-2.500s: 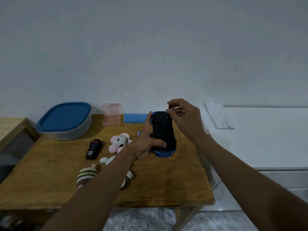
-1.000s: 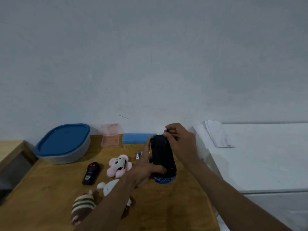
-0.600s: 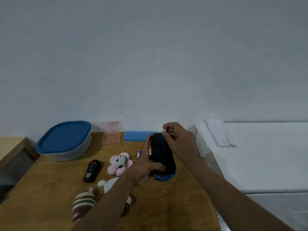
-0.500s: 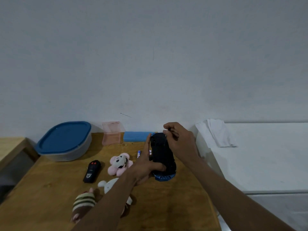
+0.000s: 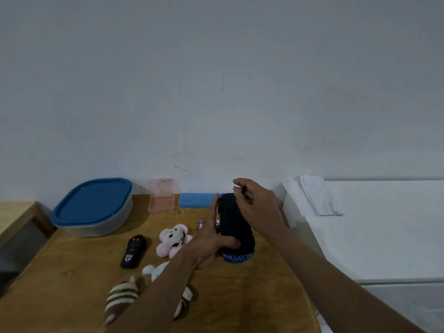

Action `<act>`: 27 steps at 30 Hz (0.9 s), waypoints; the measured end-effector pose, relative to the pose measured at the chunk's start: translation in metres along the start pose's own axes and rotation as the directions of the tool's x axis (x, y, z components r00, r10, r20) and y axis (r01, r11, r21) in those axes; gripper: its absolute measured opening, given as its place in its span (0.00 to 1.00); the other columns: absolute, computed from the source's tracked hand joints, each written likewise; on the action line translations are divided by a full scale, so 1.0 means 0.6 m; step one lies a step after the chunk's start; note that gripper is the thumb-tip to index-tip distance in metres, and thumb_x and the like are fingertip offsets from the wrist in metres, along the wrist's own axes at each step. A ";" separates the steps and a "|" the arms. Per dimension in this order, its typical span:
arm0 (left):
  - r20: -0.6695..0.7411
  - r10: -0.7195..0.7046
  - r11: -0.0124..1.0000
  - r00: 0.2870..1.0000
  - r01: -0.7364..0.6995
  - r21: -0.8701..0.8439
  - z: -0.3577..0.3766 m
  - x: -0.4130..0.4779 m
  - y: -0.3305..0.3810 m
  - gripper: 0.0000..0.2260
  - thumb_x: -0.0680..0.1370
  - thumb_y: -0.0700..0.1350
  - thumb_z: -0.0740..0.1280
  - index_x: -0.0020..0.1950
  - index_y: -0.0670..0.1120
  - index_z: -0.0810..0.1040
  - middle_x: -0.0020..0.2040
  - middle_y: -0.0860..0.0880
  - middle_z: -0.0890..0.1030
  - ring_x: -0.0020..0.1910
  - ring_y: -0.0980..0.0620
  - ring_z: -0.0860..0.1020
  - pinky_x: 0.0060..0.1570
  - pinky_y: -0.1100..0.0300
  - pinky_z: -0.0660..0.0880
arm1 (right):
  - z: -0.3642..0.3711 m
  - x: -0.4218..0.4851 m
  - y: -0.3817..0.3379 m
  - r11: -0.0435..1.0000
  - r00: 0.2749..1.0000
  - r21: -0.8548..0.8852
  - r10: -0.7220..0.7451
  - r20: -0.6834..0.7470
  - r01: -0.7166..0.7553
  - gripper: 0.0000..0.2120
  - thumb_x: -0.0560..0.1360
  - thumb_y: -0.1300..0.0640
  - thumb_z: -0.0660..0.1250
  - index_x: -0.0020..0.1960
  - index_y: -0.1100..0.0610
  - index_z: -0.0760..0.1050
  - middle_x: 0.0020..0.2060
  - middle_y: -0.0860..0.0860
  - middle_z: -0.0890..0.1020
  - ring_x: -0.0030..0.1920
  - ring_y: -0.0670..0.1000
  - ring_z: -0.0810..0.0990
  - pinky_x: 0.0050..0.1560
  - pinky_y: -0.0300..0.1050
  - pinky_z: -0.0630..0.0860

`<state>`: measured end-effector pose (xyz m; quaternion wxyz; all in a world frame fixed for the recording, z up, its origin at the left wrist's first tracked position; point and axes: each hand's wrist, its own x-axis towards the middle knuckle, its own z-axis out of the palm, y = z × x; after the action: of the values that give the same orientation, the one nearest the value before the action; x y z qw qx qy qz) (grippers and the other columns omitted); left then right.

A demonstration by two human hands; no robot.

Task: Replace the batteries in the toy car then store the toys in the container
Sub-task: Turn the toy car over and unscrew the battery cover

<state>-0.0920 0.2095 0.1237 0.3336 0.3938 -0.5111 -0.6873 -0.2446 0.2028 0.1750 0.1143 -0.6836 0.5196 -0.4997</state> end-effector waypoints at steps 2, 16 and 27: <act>0.003 -0.001 1.000 1.000 0.001 -0.001 0.000 0.000 0.000 0.52 0.70 0.24 0.69 0.71 0.73 0.51 0.60 0.37 0.78 0.55 0.38 0.80 0.55 0.40 0.77 | 0.000 0.000 -0.001 1.000 1.000 0.003 0.019 0.014 -0.019 0.12 0.79 0.63 0.62 0.61 0.59 0.77 0.52 0.52 0.84 0.51 0.45 0.82 0.51 0.29 0.76; 0.024 0.013 0.999 1.000 -0.012 -0.047 -0.010 -0.011 -0.003 0.52 0.70 0.22 0.67 0.73 0.71 0.51 0.63 0.37 0.77 0.55 0.38 0.79 0.50 0.45 0.79 | 0.007 -0.003 -0.022 0.996 0.992 0.021 0.085 0.094 -0.088 0.14 0.79 0.66 0.59 0.62 0.57 0.75 0.56 0.50 0.82 0.55 0.46 0.81 0.50 0.24 0.73; 0.008 0.002 0.999 1.000 -0.002 0.044 -0.045 -0.027 0.007 0.52 0.70 0.24 0.68 0.75 0.67 0.46 0.60 0.40 0.80 0.58 0.38 0.79 0.55 0.39 0.77 | 0.050 -0.037 -0.041 0.953 0.955 -0.280 -0.030 0.294 0.116 0.12 0.76 0.62 0.62 0.58 0.59 0.78 0.53 0.54 0.82 0.52 0.52 0.80 0.55 0.45 0.77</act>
<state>-0.0602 0.2104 0.1262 0.3233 0.3980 -0.5278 -0.6771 -0.2050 0.2213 0.1650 0.0667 -0.7768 0.5402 -0.3167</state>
